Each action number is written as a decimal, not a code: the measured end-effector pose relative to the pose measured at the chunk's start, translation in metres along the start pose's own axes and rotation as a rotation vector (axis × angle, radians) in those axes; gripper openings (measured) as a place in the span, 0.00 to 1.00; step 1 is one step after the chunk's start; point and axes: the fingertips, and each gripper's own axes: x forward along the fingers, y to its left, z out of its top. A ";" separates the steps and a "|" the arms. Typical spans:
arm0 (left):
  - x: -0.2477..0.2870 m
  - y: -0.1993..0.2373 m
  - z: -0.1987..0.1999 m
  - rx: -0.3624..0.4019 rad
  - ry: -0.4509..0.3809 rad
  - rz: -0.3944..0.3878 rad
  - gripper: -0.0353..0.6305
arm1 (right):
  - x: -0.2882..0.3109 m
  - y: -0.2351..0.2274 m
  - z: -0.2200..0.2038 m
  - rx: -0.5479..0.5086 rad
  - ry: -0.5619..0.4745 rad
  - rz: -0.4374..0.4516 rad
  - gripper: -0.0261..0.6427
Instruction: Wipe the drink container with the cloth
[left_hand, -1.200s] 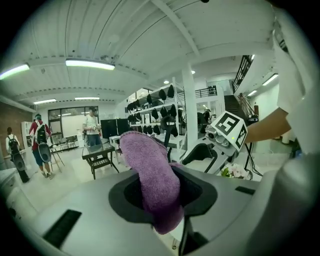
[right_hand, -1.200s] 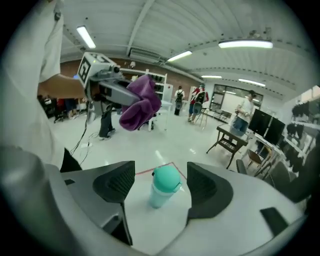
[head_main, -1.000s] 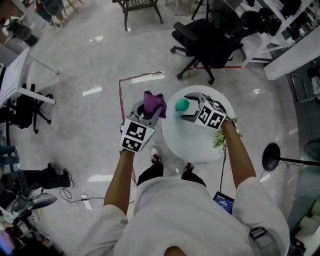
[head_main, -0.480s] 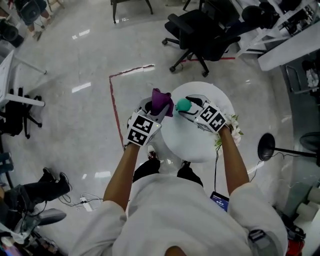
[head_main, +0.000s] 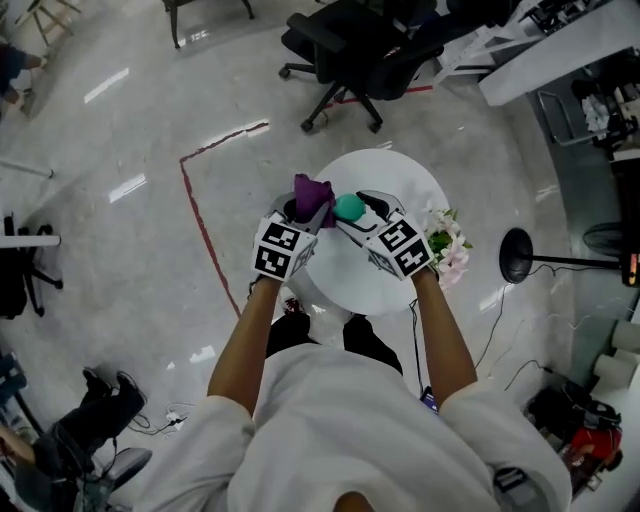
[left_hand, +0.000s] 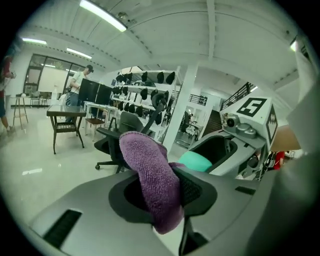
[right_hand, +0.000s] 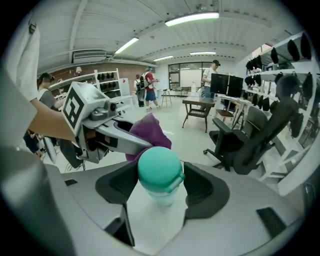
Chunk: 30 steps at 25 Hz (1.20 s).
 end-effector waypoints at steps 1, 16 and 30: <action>0.005 0.003 -0.005 -0.011 0.008 -0.005 0.24 | 0.000 -0.001 0.001 0.022 -0.002 -0.020 0.48; 0.083 0.019 -0.103 -0.011 0.185 -0.107 0.24 | -0.013 -0.011 -0.014 0.274 -0.019 -0.290 0.48; 0.065 0.026 -0.109 0.044 0.171 0.096 0.24 | -0.030 0.001 -0.042 0.077 0.055 -0.087 0.54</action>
